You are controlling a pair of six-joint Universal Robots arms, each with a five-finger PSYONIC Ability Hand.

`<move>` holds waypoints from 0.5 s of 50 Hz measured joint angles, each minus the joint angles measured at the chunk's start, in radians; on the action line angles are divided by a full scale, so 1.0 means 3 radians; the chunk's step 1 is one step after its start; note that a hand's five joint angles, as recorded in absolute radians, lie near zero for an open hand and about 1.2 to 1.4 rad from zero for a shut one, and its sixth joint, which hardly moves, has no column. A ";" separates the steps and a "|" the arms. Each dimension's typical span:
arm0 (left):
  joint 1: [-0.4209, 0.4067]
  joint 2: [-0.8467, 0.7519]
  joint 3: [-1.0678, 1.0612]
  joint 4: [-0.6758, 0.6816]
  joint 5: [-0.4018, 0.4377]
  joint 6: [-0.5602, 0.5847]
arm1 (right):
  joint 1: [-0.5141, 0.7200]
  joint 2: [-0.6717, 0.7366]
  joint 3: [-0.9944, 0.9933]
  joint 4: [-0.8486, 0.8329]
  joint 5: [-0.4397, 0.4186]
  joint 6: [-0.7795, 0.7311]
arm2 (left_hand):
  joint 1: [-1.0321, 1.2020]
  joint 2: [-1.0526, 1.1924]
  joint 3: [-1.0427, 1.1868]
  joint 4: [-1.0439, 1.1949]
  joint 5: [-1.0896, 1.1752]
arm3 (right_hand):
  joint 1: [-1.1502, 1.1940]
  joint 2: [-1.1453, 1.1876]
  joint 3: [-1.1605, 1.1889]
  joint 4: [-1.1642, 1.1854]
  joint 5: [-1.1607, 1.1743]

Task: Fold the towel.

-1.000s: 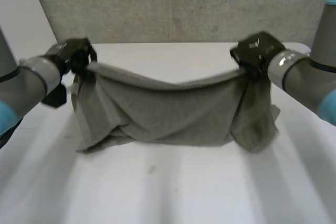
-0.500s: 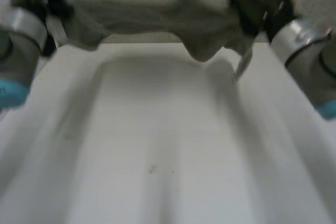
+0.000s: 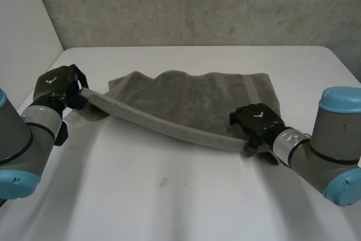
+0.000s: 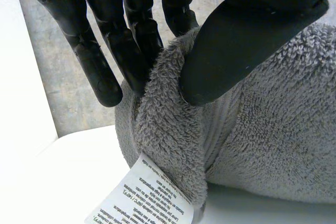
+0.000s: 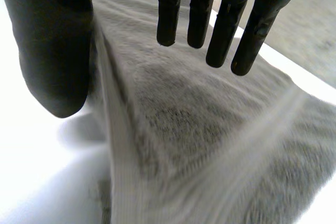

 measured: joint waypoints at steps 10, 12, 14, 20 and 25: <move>0.0010 0.0024 -0.0034 -0.0016 -0.0006 -0.0051 | -0.0158 -0.0272 0.0382 -0.0218 0.0392 0.0417 | 0.0000 0.0000 0.0000 0.0000 0.0000 | -0.0121 -0.0115 -0.0160 -0.0160 -0.0176; 0.0011 0.0035 -0.0054 -0.0015 -0.0002 -0.0066 | -0.0203 -0.0325 0.0455 -0.0232 0.0481 0.0416 | 0.0000 0.0000 0.0000 0.0000 0.0000 | -0.0121 -0.0115 -0.0159 -0.0160 -0.0156; 0.0011 0.0041 -0.0068 -0.0014 0.0001 -0.0075 | -0.0247 -0.0361 0.0506 -0.0234 0.0542 0.0409 | 0.0000 0.0000 0.0000 0.0000 0.0000 | -0.0112 -0.0111 -0.0146 -0.0145 -0.0087; 0.0011 0.0055 -0.0083 -0.0012 0.0004 -0.0086 | -0.0430 -0.0402 0.0632 -0.0227 0.0619 0.0395 | 0.0000 0.0000 0.0000 0.0000 0.0000 | 0.0200 0.0174 0.0223 0.0211 0.0363; 0.0014 0.0064 -0.0085 -0.0011 0.0004 -0.0084 | -0.0546 -0.0387 0.0676 -0.0229 0.0604 0.0410 | 0.0000 0.0000 0.0000 0.0000 0.0000 | 0.0775 0.0740 0.0766 0.0749 0.0856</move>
